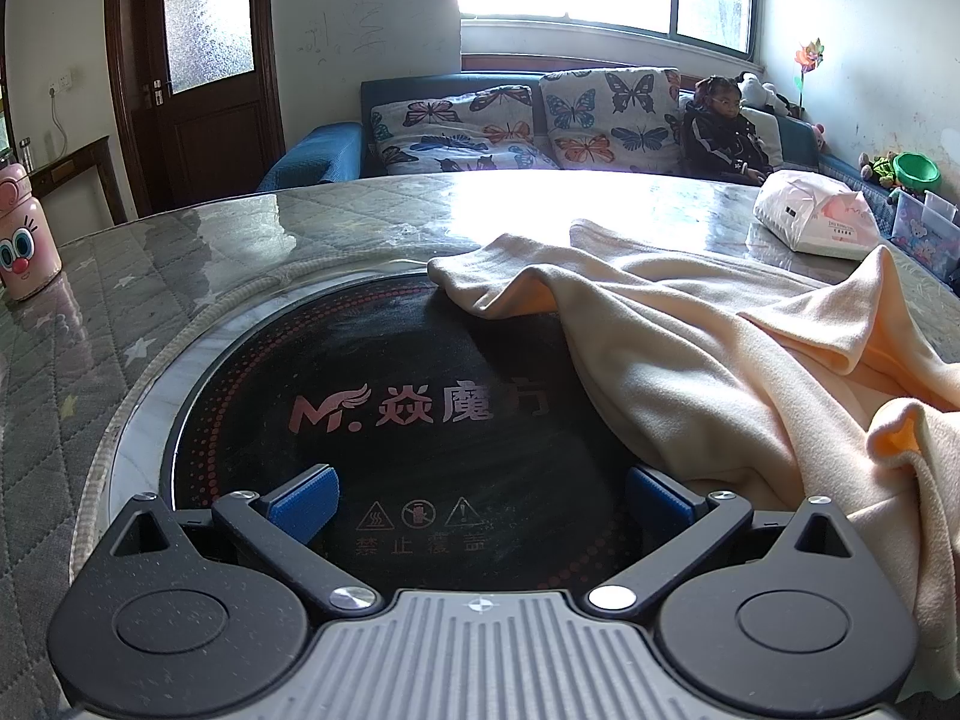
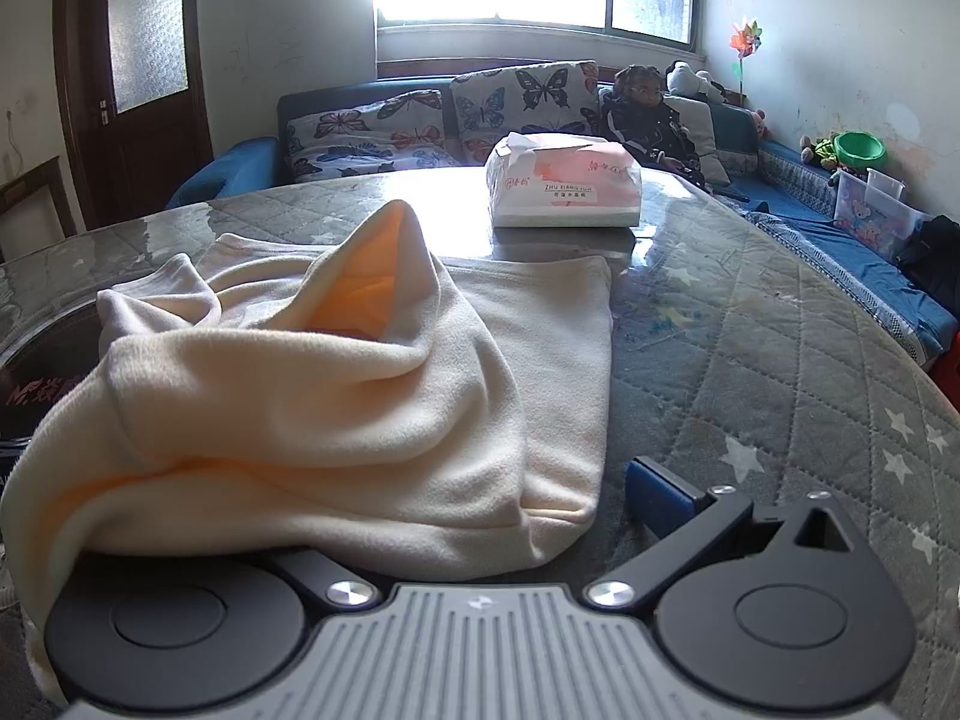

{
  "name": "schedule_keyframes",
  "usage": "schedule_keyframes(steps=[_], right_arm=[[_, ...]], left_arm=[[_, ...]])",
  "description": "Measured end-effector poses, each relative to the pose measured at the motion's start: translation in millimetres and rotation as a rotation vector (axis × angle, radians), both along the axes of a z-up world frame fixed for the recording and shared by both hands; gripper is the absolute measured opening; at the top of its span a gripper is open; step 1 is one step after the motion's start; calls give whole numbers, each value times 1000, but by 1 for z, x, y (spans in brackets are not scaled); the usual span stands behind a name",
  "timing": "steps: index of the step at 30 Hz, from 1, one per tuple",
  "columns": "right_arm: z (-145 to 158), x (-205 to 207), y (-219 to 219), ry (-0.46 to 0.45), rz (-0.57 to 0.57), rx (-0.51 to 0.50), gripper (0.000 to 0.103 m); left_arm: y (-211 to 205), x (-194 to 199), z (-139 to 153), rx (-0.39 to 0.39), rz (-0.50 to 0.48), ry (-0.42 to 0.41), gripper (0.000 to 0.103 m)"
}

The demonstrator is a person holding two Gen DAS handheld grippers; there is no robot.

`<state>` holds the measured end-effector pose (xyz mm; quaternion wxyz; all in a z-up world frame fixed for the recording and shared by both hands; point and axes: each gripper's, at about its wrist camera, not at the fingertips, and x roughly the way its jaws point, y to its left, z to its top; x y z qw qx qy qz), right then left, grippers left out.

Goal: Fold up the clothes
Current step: 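Move both grippers toward the crumpled cream sweatshirt on the table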

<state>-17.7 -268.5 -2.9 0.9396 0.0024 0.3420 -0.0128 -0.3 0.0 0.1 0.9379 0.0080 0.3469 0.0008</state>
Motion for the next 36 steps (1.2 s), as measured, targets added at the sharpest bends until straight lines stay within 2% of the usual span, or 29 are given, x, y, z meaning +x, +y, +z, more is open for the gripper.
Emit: schedule_keyframes(steps=[6, 18, 25, 29, 36], right_arm=[[4, -8, -3, 7, 16, -33, 103], [23, -50, -18, -39, 44, -95, 103], [37, -76, -30, -69, 48, -91, 103], [43, -92, -33, -80, 54, -81, 103], [44, -120, -28, -104, 81, -72, 103]], left_arm=[[1, -4, 2, -2, -30, -2, 103], [7, -28, 12, -2, -6, 40, 103], [6, -53, 24, 3, -12, 20, 103], [5, -65, 28, -27, -3, 49, 103], [-2, -92, 35, -35, -15, 47, 103]])
